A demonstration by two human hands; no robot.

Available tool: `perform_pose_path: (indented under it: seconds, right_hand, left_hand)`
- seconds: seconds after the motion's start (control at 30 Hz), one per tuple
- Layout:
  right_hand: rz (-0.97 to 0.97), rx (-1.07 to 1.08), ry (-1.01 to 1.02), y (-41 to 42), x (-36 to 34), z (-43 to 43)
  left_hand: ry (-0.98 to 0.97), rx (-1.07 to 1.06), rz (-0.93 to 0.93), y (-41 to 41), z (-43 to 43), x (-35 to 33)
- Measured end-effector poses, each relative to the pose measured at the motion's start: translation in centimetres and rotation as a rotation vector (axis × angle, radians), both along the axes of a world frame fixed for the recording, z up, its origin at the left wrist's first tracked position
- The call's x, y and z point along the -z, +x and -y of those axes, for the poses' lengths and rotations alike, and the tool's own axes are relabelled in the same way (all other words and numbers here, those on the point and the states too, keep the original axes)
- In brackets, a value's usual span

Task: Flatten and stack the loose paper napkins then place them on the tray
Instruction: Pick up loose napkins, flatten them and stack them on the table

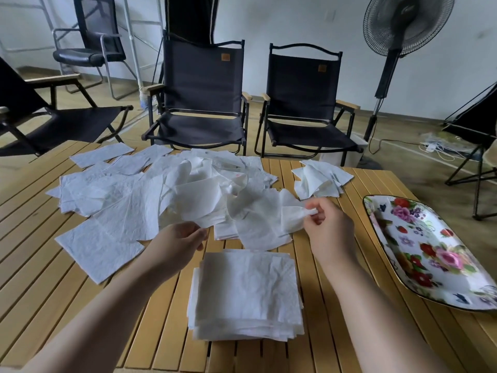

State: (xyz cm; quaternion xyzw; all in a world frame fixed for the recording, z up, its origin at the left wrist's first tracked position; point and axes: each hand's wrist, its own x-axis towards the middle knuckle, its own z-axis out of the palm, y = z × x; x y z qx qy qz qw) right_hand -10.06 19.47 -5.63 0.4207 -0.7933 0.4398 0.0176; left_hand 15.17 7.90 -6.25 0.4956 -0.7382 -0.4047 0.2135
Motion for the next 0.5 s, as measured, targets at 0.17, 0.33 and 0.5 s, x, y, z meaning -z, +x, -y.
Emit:
perform_pose_path:
  seconds: [0.17,0.33,0.5]
  right_hand:
    - [-0.157,-0.217,-0.122,2.8,-3.7,-1.0]
    - [0.316,-0.517,-0.259,7.9,-6.7,-3.3]
    - [0.712,-0.572,-0.450,8.2,-7.5,-3.7]
  left_hand:
    - [-0.047,0.044,-0.131,-0.2,-0.9,-1.2]
    - [0.286,0.245,-0.515,0.2,-1.2,-2.2]
    - [0.485,0.482,-0.672,1.4,-1.8,-3.1]
